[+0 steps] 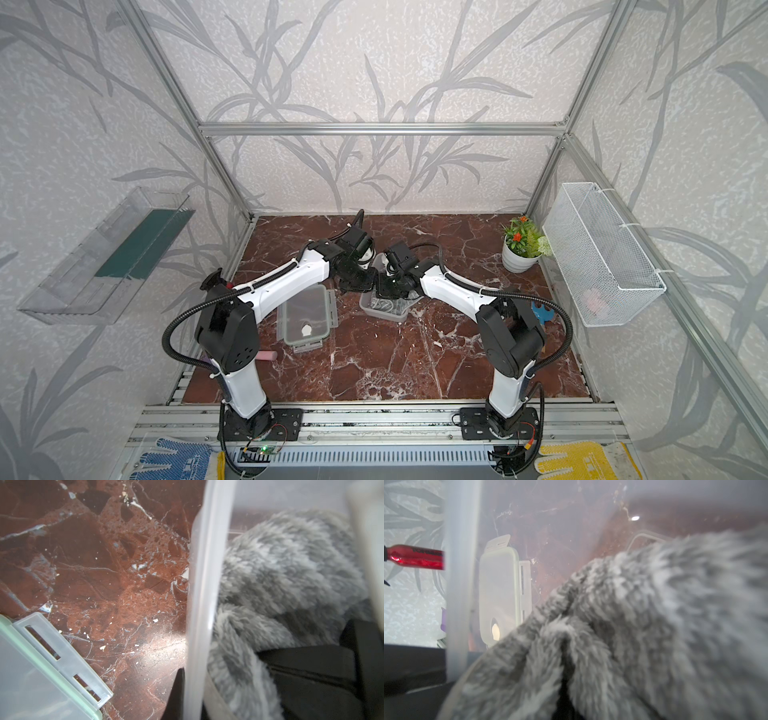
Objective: Wipe the insides of the lunch boxes
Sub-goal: Wipe the dirt inside the lunch box.
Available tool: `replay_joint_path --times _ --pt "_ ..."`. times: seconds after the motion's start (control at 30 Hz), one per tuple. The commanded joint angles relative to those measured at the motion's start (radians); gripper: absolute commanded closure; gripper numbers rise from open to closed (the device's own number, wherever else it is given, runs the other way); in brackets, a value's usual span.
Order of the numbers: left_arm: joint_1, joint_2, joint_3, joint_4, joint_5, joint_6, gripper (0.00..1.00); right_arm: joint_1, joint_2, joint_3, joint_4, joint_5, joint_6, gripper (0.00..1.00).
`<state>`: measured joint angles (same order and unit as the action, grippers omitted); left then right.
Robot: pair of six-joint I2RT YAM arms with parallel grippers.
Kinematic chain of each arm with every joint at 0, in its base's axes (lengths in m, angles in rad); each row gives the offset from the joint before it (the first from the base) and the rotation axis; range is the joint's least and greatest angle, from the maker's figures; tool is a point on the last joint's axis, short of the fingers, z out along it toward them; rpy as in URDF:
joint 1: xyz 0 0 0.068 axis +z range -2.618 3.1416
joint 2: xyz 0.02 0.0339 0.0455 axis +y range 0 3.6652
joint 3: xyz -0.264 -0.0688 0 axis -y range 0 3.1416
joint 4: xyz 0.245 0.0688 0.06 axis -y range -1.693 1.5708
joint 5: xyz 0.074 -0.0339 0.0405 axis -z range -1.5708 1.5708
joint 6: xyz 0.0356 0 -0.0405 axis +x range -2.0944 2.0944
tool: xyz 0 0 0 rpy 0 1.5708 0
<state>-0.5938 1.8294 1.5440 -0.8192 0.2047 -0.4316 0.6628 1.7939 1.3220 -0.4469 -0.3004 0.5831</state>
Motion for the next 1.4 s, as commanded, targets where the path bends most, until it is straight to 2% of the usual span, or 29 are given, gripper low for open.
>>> replay_joint_path --times 0.0,0.17,0.43,0.73,0.83,1.0,1.37 --pt "0.037 -0.054 0.052 0.039 -0.135 0.000 1.00 0.006 -0.022 0.001 -0.330 0.088 -0.124 1.00" --pt "0.034 -0.081 0.017 0.028 -0.118 -0.010 1.00 -0.056 -0.015 0.001 -0.359 0.238 -0.127 1.00" --pt "0.027 -0.109 -0.014 -0.021 -0.154 -0.015 1.00 -0.093 0.027 0.107 -0.448 0.520 -0.117 1.00" --pt "-0.015 -0.092 -0.022 -0.020 -0.109 -0.030 1.00 -0.162 0.069 0.170 -0.412 0.633 -0.055 1.00" --pt "-0.037 -0.079 -0.029 -0.007 -0.086 -0.043 1.00 -0.166 0.086 0.206 -0.346 0.608 -0.034 1.00" --pt "-0.051 -0.074 -0.056 0.027 -0.051 -0.066 1.00 -0.166 0.108 0.236 -0.174 0.477 -0.004 1.00" --pt "-0.058 -0.075 -0.079 0.090 0.017 -0.082 1.00 -0.166 0.185 0.206 0.290 0.028 0.156 1.00"
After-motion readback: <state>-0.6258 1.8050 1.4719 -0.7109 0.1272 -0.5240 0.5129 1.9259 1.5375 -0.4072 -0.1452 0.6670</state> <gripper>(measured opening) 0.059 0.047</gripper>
